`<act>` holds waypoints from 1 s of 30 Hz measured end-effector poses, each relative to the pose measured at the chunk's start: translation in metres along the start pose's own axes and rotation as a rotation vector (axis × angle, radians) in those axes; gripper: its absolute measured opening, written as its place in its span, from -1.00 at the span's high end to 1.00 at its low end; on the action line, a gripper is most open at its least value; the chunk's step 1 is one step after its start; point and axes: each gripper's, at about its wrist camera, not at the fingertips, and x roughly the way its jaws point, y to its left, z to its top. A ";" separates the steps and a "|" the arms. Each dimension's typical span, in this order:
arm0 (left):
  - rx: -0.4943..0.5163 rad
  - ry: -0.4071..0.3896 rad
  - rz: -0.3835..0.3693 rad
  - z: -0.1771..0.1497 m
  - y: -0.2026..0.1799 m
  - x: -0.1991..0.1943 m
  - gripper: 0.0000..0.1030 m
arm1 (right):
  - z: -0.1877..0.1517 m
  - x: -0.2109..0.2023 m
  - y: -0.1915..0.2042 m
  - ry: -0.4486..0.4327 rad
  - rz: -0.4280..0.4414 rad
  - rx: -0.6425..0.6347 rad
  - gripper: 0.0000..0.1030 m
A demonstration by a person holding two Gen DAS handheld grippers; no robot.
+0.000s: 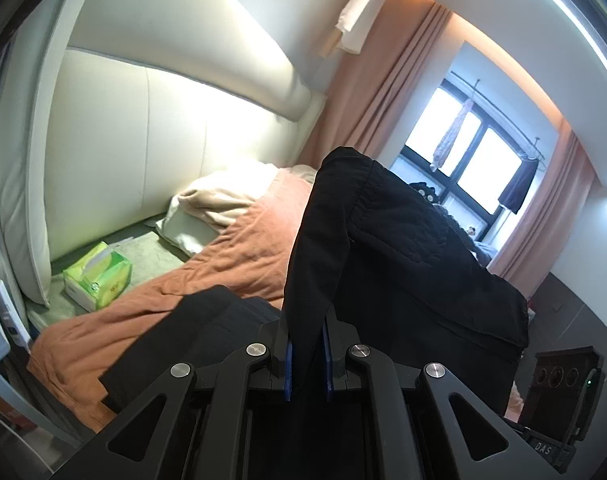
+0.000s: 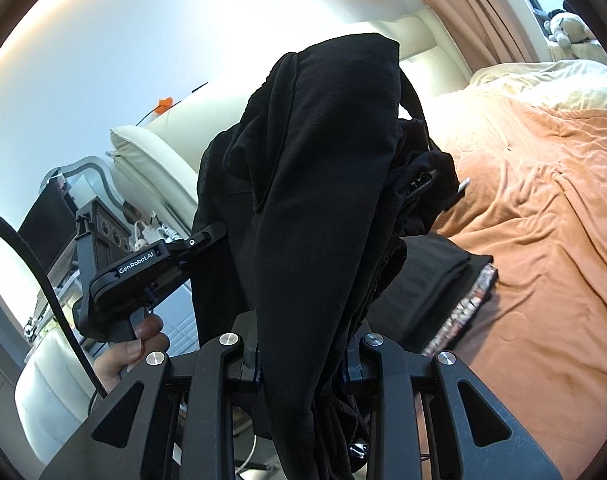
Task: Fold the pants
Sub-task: 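Lift the folded stack with both grippers and carry it toward the black pile by the headboard, then lower the stack onto the black pile and open both grippers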
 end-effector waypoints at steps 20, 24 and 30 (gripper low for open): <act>-0.063 0.128 0.116 0.015 0.070 0.101 0.78 | -0.014 0.046 -0.087 0.102 0.020 0.177 0.55; -0.045 0.154 0.134 0.016 0.064 0.122 0.78 | -0.014 0.041 -0.109 0.111 0.020 0.218 0.55; -0.017 0.239 0.183 0.015 0.054 0.156 0.74 | -0.014 0.034 -0.134 0.115 0.008 0.274 0.55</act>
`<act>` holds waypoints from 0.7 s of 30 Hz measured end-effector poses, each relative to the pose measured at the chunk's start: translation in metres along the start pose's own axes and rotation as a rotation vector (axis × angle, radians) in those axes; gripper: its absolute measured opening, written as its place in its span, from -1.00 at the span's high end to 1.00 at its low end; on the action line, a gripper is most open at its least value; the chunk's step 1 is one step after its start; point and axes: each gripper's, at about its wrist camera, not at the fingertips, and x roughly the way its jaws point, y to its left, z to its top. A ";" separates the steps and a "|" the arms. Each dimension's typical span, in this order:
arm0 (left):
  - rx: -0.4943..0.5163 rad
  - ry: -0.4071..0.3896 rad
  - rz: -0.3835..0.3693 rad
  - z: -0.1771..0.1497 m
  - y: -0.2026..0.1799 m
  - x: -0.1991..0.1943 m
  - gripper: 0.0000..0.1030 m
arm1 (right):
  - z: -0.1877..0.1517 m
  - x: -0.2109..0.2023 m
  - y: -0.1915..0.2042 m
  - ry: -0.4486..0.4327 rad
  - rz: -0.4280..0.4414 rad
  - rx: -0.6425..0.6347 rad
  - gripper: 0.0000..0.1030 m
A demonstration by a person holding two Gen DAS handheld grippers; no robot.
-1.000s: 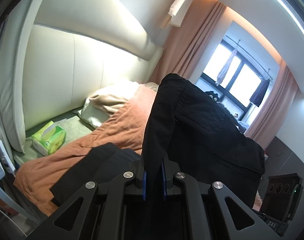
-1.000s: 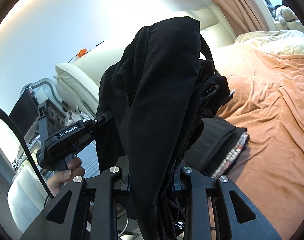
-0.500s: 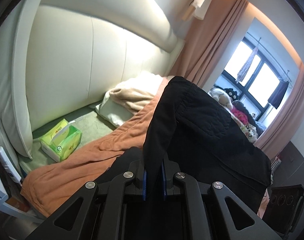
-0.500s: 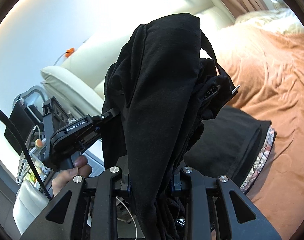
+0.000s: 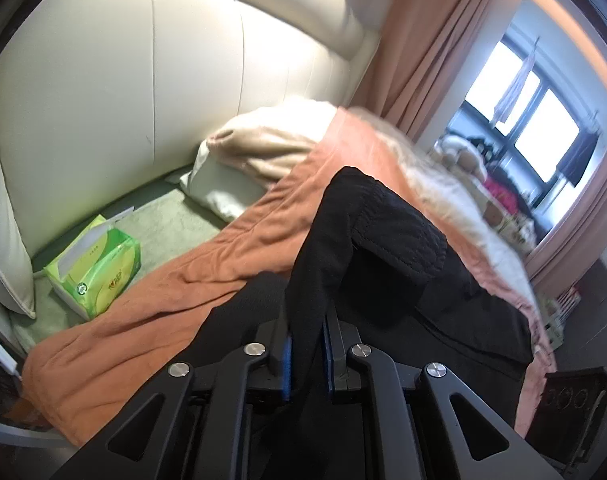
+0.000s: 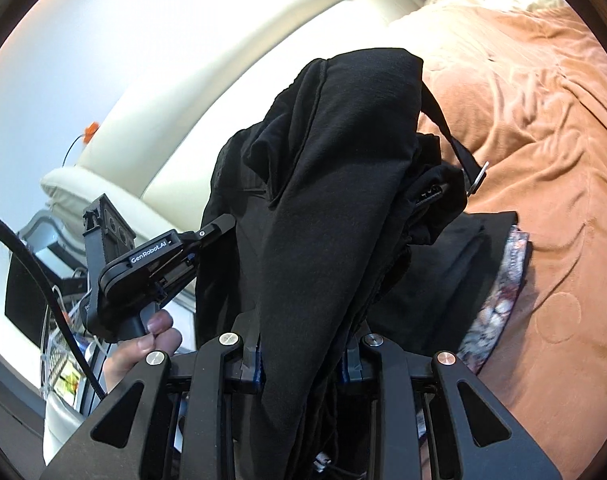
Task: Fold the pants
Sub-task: 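Lower the stack onto the black pile and open both grippers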
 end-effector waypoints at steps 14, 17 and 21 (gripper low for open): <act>-0.015 -0.048 0.124 -0.026 0.021 -0.050 -0.08 | -0.002 0.000 -0.011 0.103 0.007 0.079 0.31; -0.038 -0.040 0.116 -0.045 0.029 -0.056 -0.12 | -0.001 -0.016 -0.020 0.099 -0.020 0.070 0.16; -0.042 -0.035 0.113 -0.067 0.025 -0.062 -0.12 | 0.003 -0.038 -0.029 0.062 -0.072 0.028 -0.04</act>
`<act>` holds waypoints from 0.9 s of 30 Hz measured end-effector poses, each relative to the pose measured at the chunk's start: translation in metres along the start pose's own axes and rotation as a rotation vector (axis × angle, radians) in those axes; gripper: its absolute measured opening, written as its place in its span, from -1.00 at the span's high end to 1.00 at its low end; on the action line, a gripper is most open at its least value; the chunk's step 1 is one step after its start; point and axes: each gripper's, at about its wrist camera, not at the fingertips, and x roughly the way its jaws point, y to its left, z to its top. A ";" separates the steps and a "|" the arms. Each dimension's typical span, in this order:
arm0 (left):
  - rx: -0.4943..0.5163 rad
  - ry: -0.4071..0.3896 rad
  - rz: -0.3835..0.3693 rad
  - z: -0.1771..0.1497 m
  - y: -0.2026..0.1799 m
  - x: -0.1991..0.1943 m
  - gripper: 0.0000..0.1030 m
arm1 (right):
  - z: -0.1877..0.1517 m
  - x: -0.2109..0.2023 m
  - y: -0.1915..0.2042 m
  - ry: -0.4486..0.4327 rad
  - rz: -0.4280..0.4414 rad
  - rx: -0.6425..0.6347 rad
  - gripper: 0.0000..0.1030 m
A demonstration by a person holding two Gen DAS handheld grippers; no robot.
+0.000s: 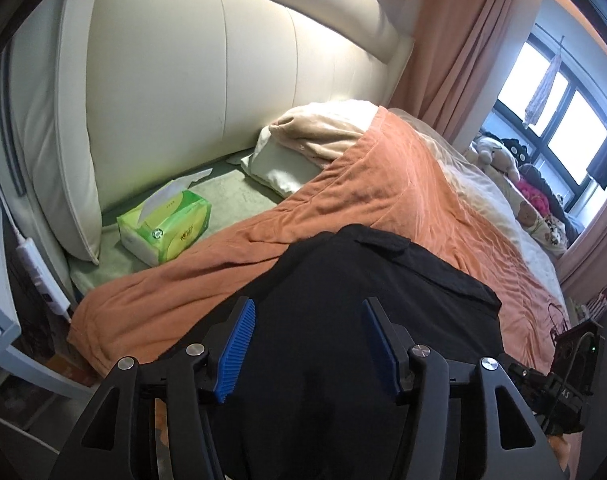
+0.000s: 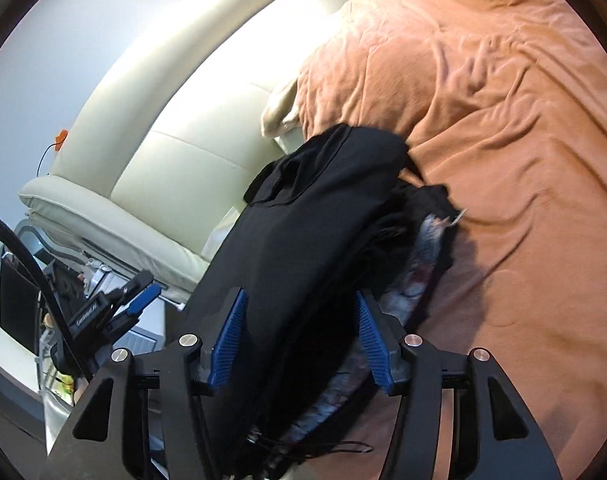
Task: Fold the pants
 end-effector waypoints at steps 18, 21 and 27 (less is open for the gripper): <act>0.017 0.016 -0.040 -0.029 -0.061 -0.008 -0.12 | 0.042 -0.006 0.081 0.013 -0.029 -0.512 0.22; 0.024 0.031 -0.042 -0.034 -0.063 0.000 0.11 | 0.045 0.016 0.082 0.033 -0.009 -0.557 0.36; 0.038 0.121 -0.025 -0.049 -0.064 0.028 0.45 | 0.033 0.064 0.066 0.111 -0.036 -0.654 0.69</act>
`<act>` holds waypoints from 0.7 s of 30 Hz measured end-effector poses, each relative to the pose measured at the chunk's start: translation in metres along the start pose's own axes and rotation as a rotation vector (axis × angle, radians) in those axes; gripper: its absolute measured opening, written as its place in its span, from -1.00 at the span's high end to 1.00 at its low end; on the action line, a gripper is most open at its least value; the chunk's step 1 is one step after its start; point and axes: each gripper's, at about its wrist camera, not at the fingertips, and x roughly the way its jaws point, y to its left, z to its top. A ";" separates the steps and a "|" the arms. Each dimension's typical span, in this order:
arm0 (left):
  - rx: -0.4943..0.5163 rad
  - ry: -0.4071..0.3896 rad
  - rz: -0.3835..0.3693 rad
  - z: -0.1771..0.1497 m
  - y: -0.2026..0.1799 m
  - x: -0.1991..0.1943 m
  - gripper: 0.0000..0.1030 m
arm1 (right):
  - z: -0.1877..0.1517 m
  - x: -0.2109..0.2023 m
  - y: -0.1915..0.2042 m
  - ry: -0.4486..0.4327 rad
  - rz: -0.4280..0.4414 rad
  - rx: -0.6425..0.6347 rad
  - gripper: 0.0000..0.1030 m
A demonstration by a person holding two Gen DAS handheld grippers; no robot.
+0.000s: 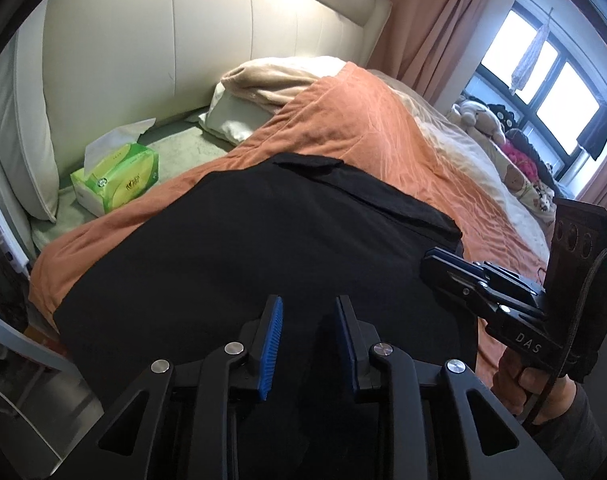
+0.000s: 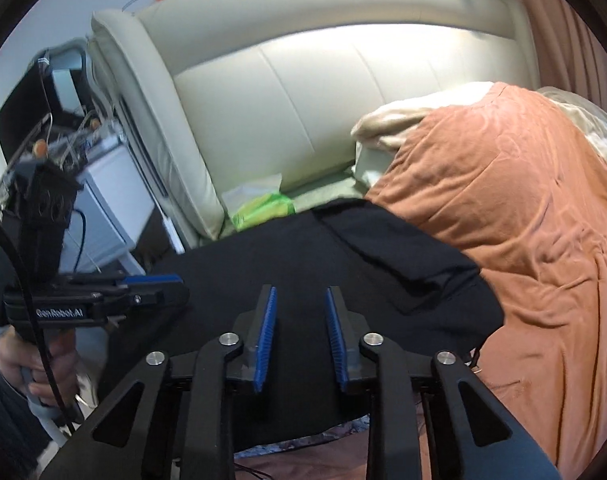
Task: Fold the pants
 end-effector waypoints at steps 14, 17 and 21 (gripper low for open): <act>0.000 0.068 0.014 -0.014 0.004 0.026 0.56 | -0.028 0.021 -0.020 0.006 0.022 0.017 0.71; 0.000 0.065 0.008 -0.019 0.001 0.021 0.56 | -0.035 0.010 -0.014 0.007 0.013 0.006 0.71; 0.004 0.050 -0.010 -0.026 -0.006 0.009 0.55 | -0.041 -0.002 -0.005 0.029 -0.019 -0.007 0.70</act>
